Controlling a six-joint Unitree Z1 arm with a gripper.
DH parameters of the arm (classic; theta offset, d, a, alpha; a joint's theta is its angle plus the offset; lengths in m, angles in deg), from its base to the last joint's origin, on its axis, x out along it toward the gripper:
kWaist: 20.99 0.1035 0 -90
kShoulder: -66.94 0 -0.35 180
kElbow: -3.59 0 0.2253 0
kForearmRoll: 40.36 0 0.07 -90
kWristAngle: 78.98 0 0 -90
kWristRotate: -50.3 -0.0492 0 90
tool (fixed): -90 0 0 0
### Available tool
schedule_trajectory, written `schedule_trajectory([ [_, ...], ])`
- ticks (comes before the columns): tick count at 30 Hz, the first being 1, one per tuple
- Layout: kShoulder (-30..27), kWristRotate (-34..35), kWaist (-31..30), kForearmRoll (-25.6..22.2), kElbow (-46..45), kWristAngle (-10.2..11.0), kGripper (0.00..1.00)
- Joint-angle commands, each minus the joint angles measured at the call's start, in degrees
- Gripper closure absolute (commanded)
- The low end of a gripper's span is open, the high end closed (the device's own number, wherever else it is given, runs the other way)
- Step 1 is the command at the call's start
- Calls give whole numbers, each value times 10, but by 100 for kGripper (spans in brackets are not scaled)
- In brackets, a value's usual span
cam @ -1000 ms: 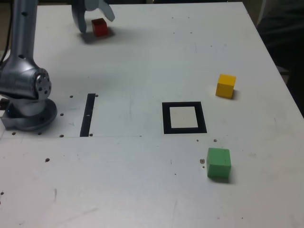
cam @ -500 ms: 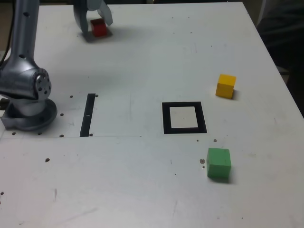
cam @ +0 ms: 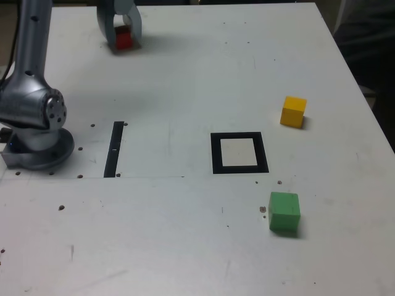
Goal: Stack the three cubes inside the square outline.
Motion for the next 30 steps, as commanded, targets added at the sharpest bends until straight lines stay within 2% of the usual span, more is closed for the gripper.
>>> schedule_trajectory([
  [1, 3, 1, -2, -3, 3, 0, 69],
  [7, -11, 0, -10, -6, -3, 0, 69],
  [16, -66, 5, -50, -6, -41, -6, 69],
  [23, -119, 26, -107, 1, -97, -24, 69],
  [30, -177, 68, -191, 27, -179, -61, 69],
])
